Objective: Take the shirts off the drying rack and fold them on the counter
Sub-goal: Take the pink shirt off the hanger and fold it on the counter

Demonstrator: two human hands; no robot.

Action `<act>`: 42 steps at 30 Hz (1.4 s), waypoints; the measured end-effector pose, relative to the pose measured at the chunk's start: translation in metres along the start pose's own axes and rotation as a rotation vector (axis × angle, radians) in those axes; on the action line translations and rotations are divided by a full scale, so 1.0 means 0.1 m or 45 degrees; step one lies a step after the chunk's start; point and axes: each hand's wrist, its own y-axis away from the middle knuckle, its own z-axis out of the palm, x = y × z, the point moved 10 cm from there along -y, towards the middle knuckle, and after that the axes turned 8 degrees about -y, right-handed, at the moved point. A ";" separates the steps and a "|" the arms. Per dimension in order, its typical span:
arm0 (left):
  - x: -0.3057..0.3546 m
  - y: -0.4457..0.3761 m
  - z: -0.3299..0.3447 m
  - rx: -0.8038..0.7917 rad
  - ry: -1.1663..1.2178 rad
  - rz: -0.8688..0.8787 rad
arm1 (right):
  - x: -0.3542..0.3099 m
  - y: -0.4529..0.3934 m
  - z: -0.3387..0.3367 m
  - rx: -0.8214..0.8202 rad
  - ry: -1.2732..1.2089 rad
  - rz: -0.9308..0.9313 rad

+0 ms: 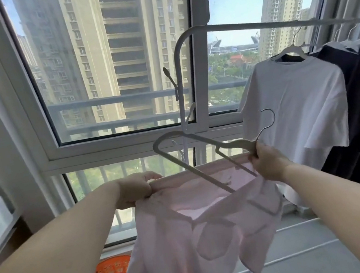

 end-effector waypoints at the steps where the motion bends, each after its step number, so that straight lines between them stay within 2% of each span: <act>1: 0.00 0.03 -0.01 0.035 -0.065 -0.008 | -0.03 0.00 0.00 0.006 -0.008 -0.001; 3: 0.08 0.04 0.01 0.099 -0.097 0.033 | -0.08 0.01 0.04 -0.027 -0.035 0.008; 6: 0.37 0.12 0.16 0.091 0.170 0.146 | -0.25 0.00 0.08 -0.032 -0.185 -0.018; 8: 0.52 0.11 0.19 0.172 0.250 0.174 | -0.41 -0.01 0.08 -0.008 -0.338 -0.061; 12: 0.67 0.05 0.15 0.438 -0.142 0.125 | -0.62 0.00 -0.02 0.076 -0.473 -0.116; 15: 0.79 0.04 0.20 0.461 -0.497 0.130 | -0.71 0.02 -0.20 0.174 -0.594 -0.161; 19: 0.88 -0.03 0.18 0.515 -0.480 0.186 | -0.87 0.03 -0.39 0.231 -0.893 -0.192; 20: 0.91 -0.04 0.19 0.524 -0.469 0.220 | -0.90 0.03 -0.47 0.287 -0.866 -0.221; 22: 0.96 -0.06 0.23 0.518 -0.365 0.306 | -0.90 0.03 -0.65 0.403 -0.600 -0.275; 25: 1.03 -0.04 0.25 0.532 -0.257 0.426 | -0.64 -0.06 -0.61 0.277 -0.281 -0.168; 29: 1.29 -0.02 0.09 0.666 -0.168 0.562 | -0.27 -0.07 -0.22 -0.006 -0.270 -0.040; 31: 1.46 -0.05 0.05 0.634 -0.172 0.631 | -0.31 -0.05 -0.07 -0.089 -0.289 -0.100; 34: 1.68 -0.13 0.17 0.487 -0.311 0.617 | -0.49 -0.07 -0.13 -0.081 -0.405 -0.181; 37: 1.87 -0.19 0.24 0.508 -0.497 0.623 | -0.58 -0.14 -0.25 -0.128 -0.541 -0.209; 42: 2.05 -0.38 0.23 0.486 -0.504 0.620 | -0.34 -0.26 -0.37 -0.238 -0.574 -0.159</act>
